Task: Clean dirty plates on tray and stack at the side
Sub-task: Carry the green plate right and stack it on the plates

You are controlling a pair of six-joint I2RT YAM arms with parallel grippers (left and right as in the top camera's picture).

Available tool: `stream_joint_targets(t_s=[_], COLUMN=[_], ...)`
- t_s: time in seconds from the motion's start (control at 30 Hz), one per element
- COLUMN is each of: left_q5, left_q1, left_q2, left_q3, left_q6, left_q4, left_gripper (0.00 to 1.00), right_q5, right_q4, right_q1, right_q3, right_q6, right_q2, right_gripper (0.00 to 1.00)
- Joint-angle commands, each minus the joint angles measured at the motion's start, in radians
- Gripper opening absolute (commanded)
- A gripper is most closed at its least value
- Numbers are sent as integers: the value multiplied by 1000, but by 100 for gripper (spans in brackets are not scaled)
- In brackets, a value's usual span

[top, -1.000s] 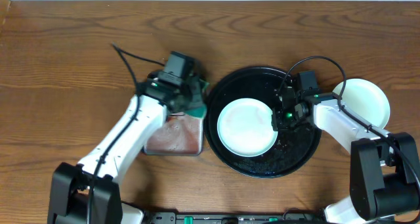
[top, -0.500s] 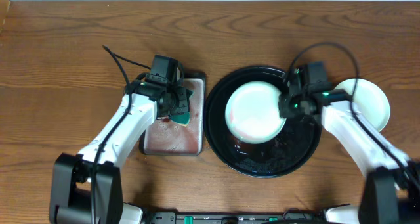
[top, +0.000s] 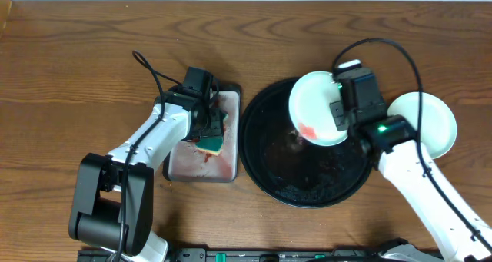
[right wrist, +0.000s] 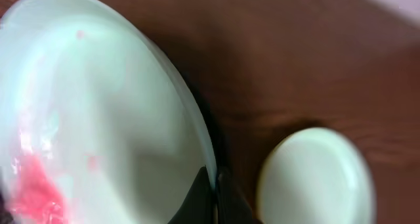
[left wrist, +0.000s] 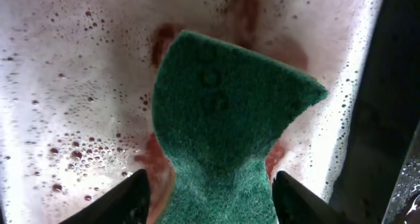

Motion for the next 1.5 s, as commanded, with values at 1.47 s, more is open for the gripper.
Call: stream_joint_targets(t_s=[1.47], left_q5=[-13], left_q1=[5], left_q2=[1], left_q3=[-10], left_q6=[7], left_q4=[-3], left_gripper=[64], right_q5=[-23], right_q4=[-31], right_q1=[-284], right_q3=[6], right_q6=[473], right_q2=[-8], right_gripper=[1])
